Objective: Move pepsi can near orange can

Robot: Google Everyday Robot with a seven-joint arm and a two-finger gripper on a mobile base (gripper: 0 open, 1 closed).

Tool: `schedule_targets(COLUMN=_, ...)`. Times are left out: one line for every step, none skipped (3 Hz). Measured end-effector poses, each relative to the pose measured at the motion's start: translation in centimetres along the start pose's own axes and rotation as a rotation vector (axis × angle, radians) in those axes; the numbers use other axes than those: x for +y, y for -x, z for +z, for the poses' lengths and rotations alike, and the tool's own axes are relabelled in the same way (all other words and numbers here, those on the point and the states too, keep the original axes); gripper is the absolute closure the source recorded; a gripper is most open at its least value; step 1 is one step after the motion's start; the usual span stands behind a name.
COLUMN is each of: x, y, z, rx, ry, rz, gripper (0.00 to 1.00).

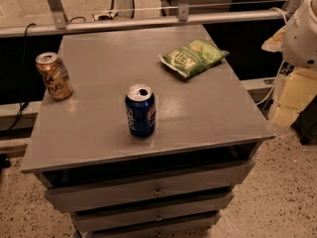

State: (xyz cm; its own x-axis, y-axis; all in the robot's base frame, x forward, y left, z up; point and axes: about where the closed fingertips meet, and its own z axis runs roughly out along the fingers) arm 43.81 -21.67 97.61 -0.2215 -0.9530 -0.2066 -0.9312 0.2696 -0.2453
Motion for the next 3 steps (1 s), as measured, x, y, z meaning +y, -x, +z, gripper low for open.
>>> schedule_targets(x=0.0, y=0.0, z=0.0, rx=0.000, ry=0.000, rz=0.000, gripper=0.00)
schedule_targets(x=0.0, y=2.1, z=1.6, rx=-0.090, ry=0.024, rz=-0.014, gripper=0.00)
schedule_targets(x=0.3, y=6.8, z=4.9, rx=-0.263, ry=0.086, rz=-0.037, gripper=0.00)
